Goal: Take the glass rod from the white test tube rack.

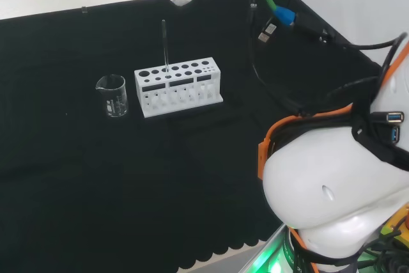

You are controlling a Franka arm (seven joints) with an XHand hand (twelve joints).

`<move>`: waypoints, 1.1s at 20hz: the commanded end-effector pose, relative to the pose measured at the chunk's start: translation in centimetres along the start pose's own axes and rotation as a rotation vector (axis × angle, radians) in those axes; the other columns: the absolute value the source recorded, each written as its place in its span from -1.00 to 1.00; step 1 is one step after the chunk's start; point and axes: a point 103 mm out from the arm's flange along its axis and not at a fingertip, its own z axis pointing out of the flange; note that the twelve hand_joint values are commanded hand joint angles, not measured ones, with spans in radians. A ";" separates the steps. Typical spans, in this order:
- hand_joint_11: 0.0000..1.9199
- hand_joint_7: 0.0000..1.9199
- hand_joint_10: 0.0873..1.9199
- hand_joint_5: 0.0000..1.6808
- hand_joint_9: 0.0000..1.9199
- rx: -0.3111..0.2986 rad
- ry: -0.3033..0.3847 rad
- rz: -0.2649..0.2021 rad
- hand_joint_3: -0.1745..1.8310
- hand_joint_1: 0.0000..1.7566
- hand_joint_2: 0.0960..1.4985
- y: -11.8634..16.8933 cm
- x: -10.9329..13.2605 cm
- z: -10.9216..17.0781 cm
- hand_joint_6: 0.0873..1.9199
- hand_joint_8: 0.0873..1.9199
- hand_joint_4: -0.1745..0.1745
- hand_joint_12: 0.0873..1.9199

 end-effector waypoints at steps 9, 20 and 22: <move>-0.45 -0.80 -0.07 -0.66 -0.52 0.055 -0.003 -0.052 -0.52 -0.23 -0.23 4.8 1.4 2.2 -1.00 -0.17 0.09 0.43; -0.45 -0.73 -0.15 -0.59 -0.48 0.118 0.056 -0.075 -0.50 -0.27 -0.20 7.7 0.9 3.8 -1.00 -0.18 0.02 0.40; -0.45 -0.72 -0.15 -0.59 -0.47 0.130 0.078 -0.077 -0.50 -0.27 -0.20 8.2 0.7 4.1 -1.00 -0.18 0.01 0.39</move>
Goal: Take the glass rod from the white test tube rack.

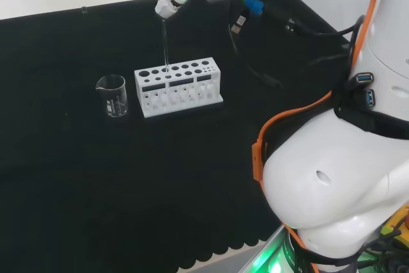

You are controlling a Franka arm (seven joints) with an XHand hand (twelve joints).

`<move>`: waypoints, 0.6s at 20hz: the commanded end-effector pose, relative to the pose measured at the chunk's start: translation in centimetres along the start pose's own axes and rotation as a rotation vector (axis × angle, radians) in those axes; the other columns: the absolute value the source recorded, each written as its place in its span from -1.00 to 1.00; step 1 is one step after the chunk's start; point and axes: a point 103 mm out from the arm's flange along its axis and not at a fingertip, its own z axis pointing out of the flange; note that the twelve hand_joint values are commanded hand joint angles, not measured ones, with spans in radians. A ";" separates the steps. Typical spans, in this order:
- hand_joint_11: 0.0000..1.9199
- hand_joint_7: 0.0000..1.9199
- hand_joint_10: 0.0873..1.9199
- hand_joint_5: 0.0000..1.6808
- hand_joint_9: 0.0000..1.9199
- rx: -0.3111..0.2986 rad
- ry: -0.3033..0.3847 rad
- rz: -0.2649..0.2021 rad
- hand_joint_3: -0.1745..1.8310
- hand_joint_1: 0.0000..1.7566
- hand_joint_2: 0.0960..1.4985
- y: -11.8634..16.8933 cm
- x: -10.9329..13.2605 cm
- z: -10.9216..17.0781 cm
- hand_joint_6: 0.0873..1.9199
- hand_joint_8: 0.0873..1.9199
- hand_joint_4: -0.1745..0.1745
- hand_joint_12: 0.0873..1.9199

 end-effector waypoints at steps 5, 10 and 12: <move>-0.45 -0.70 -0.15 -0.58 -0.46 0.048 0.019 -0.019 -0.50 -0.26 -0.20 2.8 -0.5 1.0 -1.00 -0.18 -0.04 0.38; -0.44 -0.67 -0.15 -0.57 -0.44 0.053 0.014 -0.021 -0.50 -0.21 -0.21 3.7 -0.4 1.9 -1.00 -0.18 -0.11 0.38; -0.38 -0.64 -0.16 -0.56 -0.39 0.061 0.020 -0.022 -0.50 -0.20 -0.22 4.1 -0.4 2.2 -0.99 -0.17 -0.16 0.34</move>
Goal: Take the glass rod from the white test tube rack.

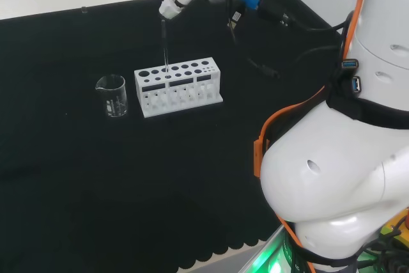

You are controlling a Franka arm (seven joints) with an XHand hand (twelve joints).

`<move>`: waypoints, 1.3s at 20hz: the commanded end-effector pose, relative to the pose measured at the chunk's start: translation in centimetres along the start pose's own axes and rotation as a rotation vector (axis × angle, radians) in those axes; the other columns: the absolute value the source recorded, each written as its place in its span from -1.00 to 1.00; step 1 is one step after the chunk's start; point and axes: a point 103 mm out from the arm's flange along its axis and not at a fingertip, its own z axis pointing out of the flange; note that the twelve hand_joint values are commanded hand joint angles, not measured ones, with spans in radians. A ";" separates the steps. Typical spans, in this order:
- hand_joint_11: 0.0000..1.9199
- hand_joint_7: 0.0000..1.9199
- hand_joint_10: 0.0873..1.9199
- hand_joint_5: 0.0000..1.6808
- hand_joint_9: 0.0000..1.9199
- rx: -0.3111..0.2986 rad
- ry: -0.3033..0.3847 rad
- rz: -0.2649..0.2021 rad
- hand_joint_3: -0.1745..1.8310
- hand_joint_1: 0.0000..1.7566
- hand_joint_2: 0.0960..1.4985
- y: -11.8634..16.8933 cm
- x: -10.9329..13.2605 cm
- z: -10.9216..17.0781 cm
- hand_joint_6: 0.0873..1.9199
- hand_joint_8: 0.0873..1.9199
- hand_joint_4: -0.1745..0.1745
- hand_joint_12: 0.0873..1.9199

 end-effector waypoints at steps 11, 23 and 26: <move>-0.25 -0.54 -0.22 -0.54 -0.27 0.065 -0.001 -0.052 -0.49 -0.18 -0.22 3.8 1.7 2.3 -0.94 -0.17 -0.29 0.28; -0.23 -0.50 -0.26 -0.54 -0.23 0.085 0.041 -0.062 -0.47 -0.18 -0.23 4.7 0.3 3.8 -0.87 -0.18 -0.34 0.27; -0.22 -0.49 -0.26 -0.53 -0.22 0.099 0.039 -0.057 -0.47 -0.18 -0.22 4.8 0.2 3.9 -0.86 -0.18 -0.36 0.27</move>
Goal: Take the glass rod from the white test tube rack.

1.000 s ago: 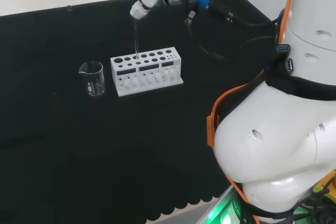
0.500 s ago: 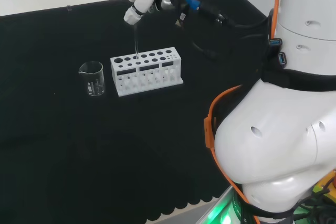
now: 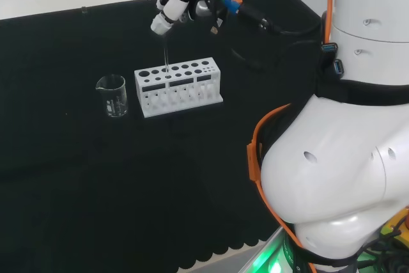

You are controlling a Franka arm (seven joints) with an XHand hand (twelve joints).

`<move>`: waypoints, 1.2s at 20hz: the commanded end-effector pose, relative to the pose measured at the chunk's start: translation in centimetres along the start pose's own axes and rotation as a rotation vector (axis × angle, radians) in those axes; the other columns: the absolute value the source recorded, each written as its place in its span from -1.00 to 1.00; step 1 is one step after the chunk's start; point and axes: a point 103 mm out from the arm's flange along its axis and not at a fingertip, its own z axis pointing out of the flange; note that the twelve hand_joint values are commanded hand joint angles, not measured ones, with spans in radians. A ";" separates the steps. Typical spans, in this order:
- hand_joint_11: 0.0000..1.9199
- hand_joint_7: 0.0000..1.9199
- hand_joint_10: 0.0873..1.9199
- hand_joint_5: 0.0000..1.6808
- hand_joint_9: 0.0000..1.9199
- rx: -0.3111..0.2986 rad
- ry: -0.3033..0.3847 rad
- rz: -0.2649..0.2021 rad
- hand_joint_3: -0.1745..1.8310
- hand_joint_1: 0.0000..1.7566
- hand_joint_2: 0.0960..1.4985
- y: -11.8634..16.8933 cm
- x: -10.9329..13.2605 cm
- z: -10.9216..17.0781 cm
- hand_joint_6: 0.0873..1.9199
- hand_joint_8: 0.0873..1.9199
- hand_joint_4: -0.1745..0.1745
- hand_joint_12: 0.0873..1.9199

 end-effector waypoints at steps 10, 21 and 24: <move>-0.21 -0.47 -0.27 -0.66 -0.20 0.051 0.022 0.052 -0.42 -0.17 -0.24 2.9 -0.2 1.1 -0.53 -0.18 -0.39 0.26; -0.06 -0.34 -0.32 -0.62 -0.07 0.058 -0.040 0.163 -0.37 -0.07 -0.24 5.4 -0.2 1.7 -0.38 -0.20 -0.62 0.19; 0.10 -0.23 -0.40 -0.59 0.05 0.046 -0.031 0.133 -0.33 -0.02 -0.26 5.4 -0.5 2.0 -0.25 -0.23 -0.78 0.10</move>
